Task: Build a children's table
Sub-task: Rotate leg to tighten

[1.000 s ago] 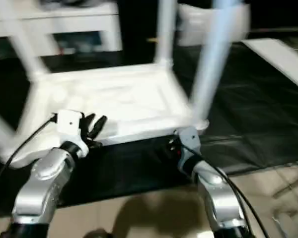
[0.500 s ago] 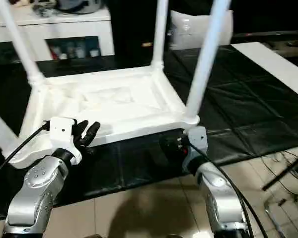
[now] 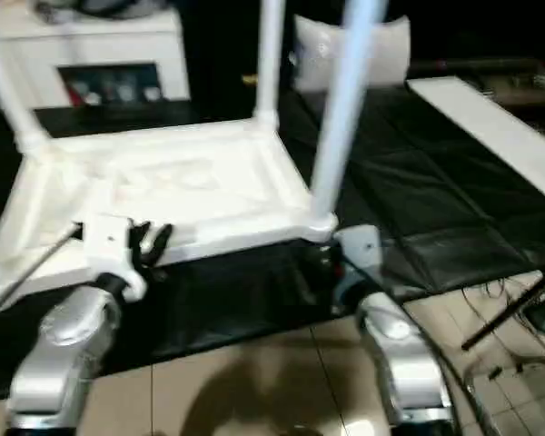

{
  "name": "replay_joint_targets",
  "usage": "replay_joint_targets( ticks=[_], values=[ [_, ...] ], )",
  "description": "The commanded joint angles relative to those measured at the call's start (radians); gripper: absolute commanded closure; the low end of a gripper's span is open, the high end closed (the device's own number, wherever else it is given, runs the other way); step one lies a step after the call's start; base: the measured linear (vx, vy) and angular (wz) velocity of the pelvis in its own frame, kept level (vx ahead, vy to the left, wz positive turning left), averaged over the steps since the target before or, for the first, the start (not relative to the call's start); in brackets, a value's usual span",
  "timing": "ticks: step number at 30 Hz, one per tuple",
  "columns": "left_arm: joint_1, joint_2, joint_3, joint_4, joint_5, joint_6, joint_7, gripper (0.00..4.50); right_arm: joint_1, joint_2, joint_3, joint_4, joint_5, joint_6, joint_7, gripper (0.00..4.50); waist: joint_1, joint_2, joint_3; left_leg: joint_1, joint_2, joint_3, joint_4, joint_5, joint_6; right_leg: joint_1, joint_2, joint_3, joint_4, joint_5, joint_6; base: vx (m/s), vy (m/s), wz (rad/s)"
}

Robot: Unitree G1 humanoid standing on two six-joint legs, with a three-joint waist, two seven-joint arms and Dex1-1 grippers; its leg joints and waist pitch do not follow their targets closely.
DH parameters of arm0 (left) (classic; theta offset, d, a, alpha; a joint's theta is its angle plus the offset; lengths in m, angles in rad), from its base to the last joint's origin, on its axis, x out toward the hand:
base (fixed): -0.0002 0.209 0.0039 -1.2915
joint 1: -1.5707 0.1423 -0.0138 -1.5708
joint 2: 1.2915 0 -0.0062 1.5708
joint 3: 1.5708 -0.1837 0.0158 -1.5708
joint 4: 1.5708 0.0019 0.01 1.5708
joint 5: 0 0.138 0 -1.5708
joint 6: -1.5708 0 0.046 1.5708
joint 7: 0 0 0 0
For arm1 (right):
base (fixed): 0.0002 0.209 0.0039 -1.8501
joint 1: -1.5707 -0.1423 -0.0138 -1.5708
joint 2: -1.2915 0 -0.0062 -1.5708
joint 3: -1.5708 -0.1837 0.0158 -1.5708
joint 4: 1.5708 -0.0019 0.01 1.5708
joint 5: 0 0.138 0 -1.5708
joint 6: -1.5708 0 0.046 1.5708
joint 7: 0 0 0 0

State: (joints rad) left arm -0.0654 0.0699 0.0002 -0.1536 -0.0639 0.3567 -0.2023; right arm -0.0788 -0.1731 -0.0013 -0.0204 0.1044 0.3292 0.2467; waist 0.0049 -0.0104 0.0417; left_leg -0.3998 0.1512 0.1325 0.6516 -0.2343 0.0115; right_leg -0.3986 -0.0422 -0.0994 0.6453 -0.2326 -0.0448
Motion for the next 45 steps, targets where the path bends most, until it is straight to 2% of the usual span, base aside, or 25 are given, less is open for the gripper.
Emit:
replay_joint_targets(
  ticks=[1,2,3,10,13,14,18,22,23,24,25,26,28,29,30,31,32,33,34,35,36,38,39,41,45],
  values=[
    [0.013,0.023,0.024,-0.006,0.004,0.013,0.013,2.81,-0.007,0.013,0.014,-0.027,-0.015,0.025,-0.017,0.0,0.033,0.003,-0.057,-0.03,0.023,-0.012,-0.057,0.049,0.053,0.083,-0.128,0.087,-0.134,-0.159,0.112,0.014,-0.143,-0.04],
    [0.01,0.022,0.03,0.002,0.001,0.01,0.018,2.81,-0.002,0.008,0.02,-0.037,-0.012,0.009,-0.002,0.0,0.03,0.014,-0.053,-0.046,0.027,-0.028,-0.066,0.028,0.051,0.084,-0.09,0.055,-0.136,-0.13,0.169,0.013,-0.118,-0.08],
    [0.008,0.021,0.033,0.004,-0.001,0.007,0.02,2.81,0.001,0.004,0.022,-0.042,-0.009,0.0,0.007,0.0,0.032,0.019,-0.056,0.001,0.056,-0.031,-0.073,-0.037,0.045,0.06,-0.087,0.055,-0.144,-0.152,0.159,0.003,-0.078,-0.05],
    [0.01,0.03,0.027,-0.005,-0.002,-0.045,0.001,2.81,0.015,-0.014,0.039,-0.074,0.011,-0.008,0.056,0.0,0.045,0.032,-0.042,0.027,0.094,-0.035,-0.119,-0.16,0.015,0.072,-0.103,0.05,-0.151,-0.298,0.006,0.0,-0.011,-0.01],
    [0.019,0.032,0.024,-0.02,-0.007,-0.05,-0.003,2.81,0.008,-0.023,0.054,-0.07,0.016,-0.007,0.087,0.0,0.033,0.034,-0.024,0.062,0.094,-0.031,-0.139,-0.394,-0.026,0.075,-0.104,0.043,-0.164,-0.482,-0.022,0.015,0.057,-0.04],
    [0.022,0.033,0.024,-0.022,-0.006,-0.049,0.0,2.81,0.004,-0.021,0.056,-0.066,0.021,-0.003,0.097,0.0,0.041,0.019,-0.015,0.017,0.066,-0.056,-0.151,-0.464,-0.02,0.119,-0.137,0.015,-0.163,-0.587,-0.018,0.002,0.053,0.02],
    [0.023,0.035,0.027,-0.014,0.005,-0.063,0.012,2.81,-0.01,-0.023,0.077,-0.041,0.02,-0.01,0.128,0.0,0.027,0.023,-0.01,0.005,0.043,-0.051,-0.093,-0.371,0.012,0.172,-0.196,-0.042,-0.224,-0.827,0.003,0.034,0.046,0.37],
    [0.021,0.032,0.03,-0.01,0.006,-0.07,0.019,2.81,-0.016,-0.025,0.085,-0.03,0.019,-0.016,0.142,0.0,0.006,0.044,-0.023,0.006,0.049,-0.1,-0.149,-0.364,0.044,0.212,-0.109,-0.076,-0.175,-0.471,-0.046,0.088,0.048,0.51],
    [0.021,0.036,0.026,-0.007,0.012,-0.074,0.02,2.81,-0.021,-0.022,0.086,-0.007,0.026,-0.037,0.154,0.0,-0.019,0.068,-0.043,0.138,0.104,-0.124,-0.152,-0.335,0.083,0.123,-0.06,-0.052,-0.123,-0.311,-0.07,0.163,0.065,0.51],
    [0.022,0.039,0.023,-0.005,0.018,-0.077,0.019,2.81,-0.025,-0.019,0.086,0.009,0.032,-0.053,0.161,0.0,-0.037,0.062,-0.042,0.197,0.165,-0.197,-0.155,-0.203,0.167,0.038,-0.042,-0.01,-0.005,-0.153,-0.056,0.193,0.041,0.28],
    [0.022,0.04,0.021,-0.004,0.02,-0.079,0.019,2.81,-0.028,-0.017,0.085,0.022,0.036,-0.062,0.167,0.0,-0.037,0.056,-0.038,0.19,0.164,-0.198,-0.155,-0.14,0.231,0.02,-0.041,0.007,0.021,-0.14,-0.024,0.193,0.041,0.28],
    [0.026,0.042,0.02,-0.009,0.021,-0.079,0.019,2.81,-0.033,-0.015,0.082,0.042,0.039,-0.076,0.174,0.0,-0.02,0.045,-0.028,0.178,0.145,-0.157,-0.144,-0.076,0.306,-0.016,-0.043,0.028,0.05,-0.092,0.023,0.156,0.007,0.09],
    [0.033,0.042,0.024,-0.017,0.018,-0.078,0.021,2.81,-0.038,-0.016,0.081,0.058,0.037,-0.086,0.181,0.0,-0.03,0.018,-0.034,0.164,0.082,-0.124,-0.138,0.004,0.364,-0.019,-0.058,0.058,0.003,-0.005,0.047,0.124,-0.02,0.07],
    [0.038,0.041,0.029,-0.023,0.014,-0.076,0.023,2.81,-0.043,-0.018,0.081,0.072,0.036,-0.095,0.189,0.0,-0.02,-0.03,-0.043,0.099,0.005,-0.062,-0.102,-0.085,0.292,0.056,-0.108,0.116,-0.087,0.019,0.024,0.115,-0.088,0.02],
    [0.042,0.04,0.032,-0.026,0.011,-0.075,0.026,2.81,-0.046,-0.02,0.08,0.08,0.035,-0.1,0.194,0.0,0.018,-0.054,-0.053,0.021,-0.059,-0.031,0.02,-0.132,0.212,0.16,-0.204,0.22,-0.148,-0.131,-0.076,0.113,-0.108,0.02],
    [0.045,0.037,0.04,-0.023,0.006,-0.078,0.032,2.81,-0.047,-0.028,0.084,0.084,0.038,-0.105,0.215,0.0,0.024,-0.057,-0.05,-0.013,-0.038,-0.046,0.051,-0.096,0.171,0.187,-0.233,0.224,-0.15,-0.194,-0.114,0.113,-0.108,0.02],
    [0.044,0.035,0.044,-0.019,0.003,-0.079,0.036,2.81,-0.044,-0.036,0.086,0.083,0.038,-0.109,0.226,0.0,0.03,-0.045,-0.047,-0.028,-0.026,-0.058,0.052,0.003,0.077,0.177,-0.211,0.197,-0.13,-0.113,-0.163,0.1,-0.074,-0.09],
    [0.043,0.035,0.047,-0.014,0.001,-0.078,0.038,2.81,-0.037,-0.044,0.086,0.08,0.039,-0.114,0.235,0.0,0.028,-0.041,-0.041,-0.03,-0.014,-0.061,0.037,0.047,0.044,0.165,-0.201,0.181,-0.124,-0.044,-0.196,0.088,-0.058,-0.1],
    [0.041,0.034,0.048,-0.009,0.0,-0.076,0.04,2.81,-0.03,-0.052,0.085,0.076,0.041,-0.118,0.243,0.0,0.026,-0.019,-0.042,-0.022,0.012,-0.059,-0.029,0.155,0.017,0.142,-0.155,0.127,-0.096,0.106,-0.233,0.088,-0.058,-0.1],
    [0.039,0.035,0.048,-0.004,0.002,-0.072,0.042,2.81,-0.023,-0.058,0.08,0.068,0.049,-0.117,0.251,0.0,0.023,0.019,-0.05,0.001,0.052,-0.064,-0.093,0.243,0.048,0.12,-0.093,0.082,-0.058,0.236,-0.189,0.087,0.009,-0.09],
    [0.037,0.036,0.049,-0.001,0.002,-0.07,0.042,2.81,-0.019,-0.064,0.074,0.06,0.057,-0.118,0.259,0.0,0.001,0.029,-0.06,0.043,0.084,-0.083,-0.069,0.334,0.081,0.081,-0.065,0.076,-0.025,0.313,-0.168,0.112,0.052,-0.05],
    [0.038,0.04,0.05,-0.001,-0.009,-0.073,0.026,2.81,-0.014,-0.08,0.063,0.043,0.074,-0.111,0.276,0.0,0.005,0.02,-0.073,0.053,0.076,-0.089,-0.046,0.561,0.124,0.071,-0.08,0.088,-0.022,0.451,-0.176,0.087,0.048,-0.02],
    [0.043,0.044,0.049,-0.012,-0.026,-0.082,0.002,2.61,-0.015,-0.082,0.062,0.045,0.074,-0.114,0.278,0.0,0.007,0.015,-0.067,0.046,0.07,-0.079,-0.052,0.524,0.121,0.074,-0.087,0.091,-0.032,0.429,-0.181,0.0,0.0,0.0],
    [0.052,0.067,0.035,-0.034,-0.055,-0.094,-0.064,2.52,-0.02,-0.086,0.058,0.045,0.078,-0.115,0.28,0.0,0.024,0.007,-0.039,0.03,0.071,-0.051,-0.096,-0.002,0.045,0.094,-0.114,0.102,-0.073,0.085,-0.222,0.0,0.0,0.0],
    [0.038,0.123,0.002,-0.024,-0.046,-0.085,-0.132,2.26,-0.051,-0.079,0.053,0.026,0.083,-0.082,0.266,0.0,0.022,-0.002,-0.02,0.054,0.074,-0.031,-0.123,-0.314,-0.048,0.07,-0.108,0.113,-0.107,-0.274,-0.173,-0.06,0.001,0.01]
  ],
)
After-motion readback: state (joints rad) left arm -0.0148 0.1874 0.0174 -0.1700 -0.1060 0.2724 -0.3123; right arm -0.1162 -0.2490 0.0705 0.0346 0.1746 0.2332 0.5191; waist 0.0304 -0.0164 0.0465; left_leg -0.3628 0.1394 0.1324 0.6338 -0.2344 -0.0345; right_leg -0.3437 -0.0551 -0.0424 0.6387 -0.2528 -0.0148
